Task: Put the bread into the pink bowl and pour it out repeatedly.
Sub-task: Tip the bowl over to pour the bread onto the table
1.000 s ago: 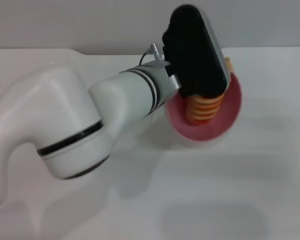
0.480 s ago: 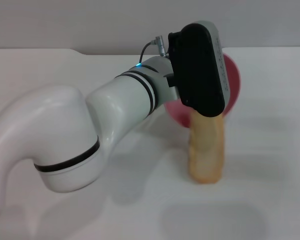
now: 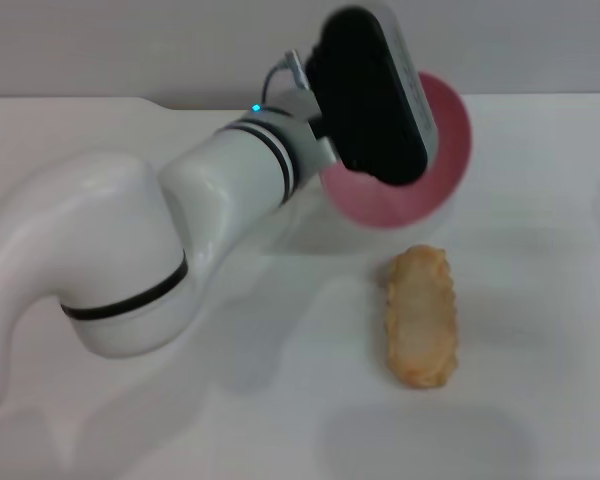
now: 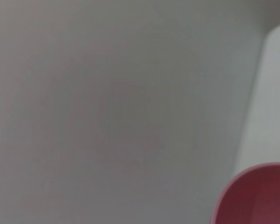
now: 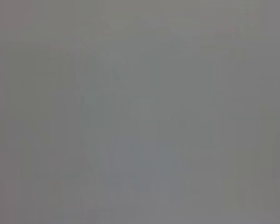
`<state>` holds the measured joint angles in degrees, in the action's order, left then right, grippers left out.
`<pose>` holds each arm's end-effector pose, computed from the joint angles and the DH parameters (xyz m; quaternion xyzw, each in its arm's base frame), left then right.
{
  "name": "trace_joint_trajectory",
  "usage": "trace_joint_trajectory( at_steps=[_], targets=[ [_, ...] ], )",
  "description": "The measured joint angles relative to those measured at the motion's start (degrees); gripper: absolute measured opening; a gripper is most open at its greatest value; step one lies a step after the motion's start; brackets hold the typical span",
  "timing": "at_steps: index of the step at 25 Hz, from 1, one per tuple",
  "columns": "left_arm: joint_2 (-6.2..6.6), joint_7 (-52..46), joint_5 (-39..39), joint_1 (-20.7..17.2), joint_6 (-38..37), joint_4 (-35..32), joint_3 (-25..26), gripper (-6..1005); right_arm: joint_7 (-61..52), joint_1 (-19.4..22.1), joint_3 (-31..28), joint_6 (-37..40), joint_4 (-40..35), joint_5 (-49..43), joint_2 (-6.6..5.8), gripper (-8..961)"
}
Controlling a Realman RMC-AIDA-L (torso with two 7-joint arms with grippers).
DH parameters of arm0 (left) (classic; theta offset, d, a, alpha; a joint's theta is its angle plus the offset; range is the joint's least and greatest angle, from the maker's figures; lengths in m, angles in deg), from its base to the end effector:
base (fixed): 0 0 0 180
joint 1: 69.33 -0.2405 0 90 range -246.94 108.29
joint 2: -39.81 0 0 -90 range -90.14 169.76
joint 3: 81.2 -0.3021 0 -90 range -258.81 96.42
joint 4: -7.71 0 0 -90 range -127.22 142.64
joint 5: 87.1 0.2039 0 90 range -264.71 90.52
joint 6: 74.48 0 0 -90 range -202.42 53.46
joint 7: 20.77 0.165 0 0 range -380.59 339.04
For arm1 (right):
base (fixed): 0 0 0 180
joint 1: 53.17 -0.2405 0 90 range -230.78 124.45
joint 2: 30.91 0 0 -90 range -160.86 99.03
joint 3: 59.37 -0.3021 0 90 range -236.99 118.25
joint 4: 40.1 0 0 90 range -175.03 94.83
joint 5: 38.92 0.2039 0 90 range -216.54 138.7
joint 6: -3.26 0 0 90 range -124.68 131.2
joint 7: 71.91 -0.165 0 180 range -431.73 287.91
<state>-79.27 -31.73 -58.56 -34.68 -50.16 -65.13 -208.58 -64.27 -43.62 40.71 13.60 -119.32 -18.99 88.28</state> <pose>-0.1096 0.4097 -0.1326 -0.8734 0.1443 0.0228 0.4645 0.3295 0.3107 0.0260 -0.6791 0.3054 0.1948 0.6385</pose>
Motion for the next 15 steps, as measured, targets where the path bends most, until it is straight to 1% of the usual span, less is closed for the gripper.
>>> trace_joint_trajectory(
  at_steps=[1, 2, 3, 4, 5, 6, 7, 8, 9, 11, 12, 13, 15],
  targets=[
    [0.00, 0.00, 0.00, 0.00, 0.00, 0.00, 0.00, 42, 0.00, -0.21, 0.02, -1.49, -0.93, -0.01, -0.01, 657],
    [0.00, -1.57, 1.37, 0.10, 0.01, 0.00, 1.07, 43, 0.00, -0.62, 0.01, -3.87, -2.08, 0.01, -0.04, 657],
    [0.02, -5.20, 4.04, 0.49, 0.49, 0.02, 4.05, 43, 0.00, -1.09, -0.09, -6.42, -3.42, 0.06, -0.10, 657],
    [0.05, -6.51, 4.34, 0.71, 1.11, -0.07, 5.53, 43, 0.00, -1.63, -0.20, -9.62, -5.04, 0.10, -0.20, 657],
    [0.05, -6.51, 4.34, 0.71, 1.11, -0.07, 5.53, 43, 0.00, -2.27, -0.34, -13.34, -6.78, 0.10, -0.31, 657],
    [0.12, -8.12, 4.29, 1.06, 2.21, -0.38, 7.33, 43, 0.00, -2.81, -0.44, -16.89, -8.33, 0.10, -0.40, 657],
    [0.12, -8.12, 4.29, 1.06, 2.21, -0.38, 7.33, 43, 0.00, -3.55, -0.64, -21.00, -10.32, 0.10, -0.46, 657],
    [0.36, -10.53, 0.55, 2.19, 7.83, -2.20, 11.11, 43, 0.00, -4.44, -0.82, -25.23, -12.38, 0.07, -0.47, 657],
    [0.36, -10.53, 0.55, 2.19, 7.83, -2.20, 11.11, 43, 0.00, -5.41, -0.95, -29.41, -14.14, -0.01, -0.48, 657],
    [0.53, -10.18, -4.73, 2.66, 15.29, -4.49, 13.13, 43, 0.00, -7.68, -1.01, -36.61, -16.95, -0.03, -0.48, 657],
    [0.53, -10.18, -4.73, 2.66, 15.29, -4.49, 13.13, 43, 0.00, -9.08, -1.01, -40.84, -17.98, 0.04, -0.46, 657],
    [0.64, -9.51, -8.35, 2.71, 20.85, -6.29, 14.34, 43, -0.12, -10.71, -1.02, -44.56, -18.67, 0.09, -0.43, 657],
    [0.72, -8.22, -13.16, 2.51, 25.10, -7.57, 15.82, 43, -1.03, -14.69, -0.45, -51.86, -18.82, 0.12, -0.28, 658]
  ],
)
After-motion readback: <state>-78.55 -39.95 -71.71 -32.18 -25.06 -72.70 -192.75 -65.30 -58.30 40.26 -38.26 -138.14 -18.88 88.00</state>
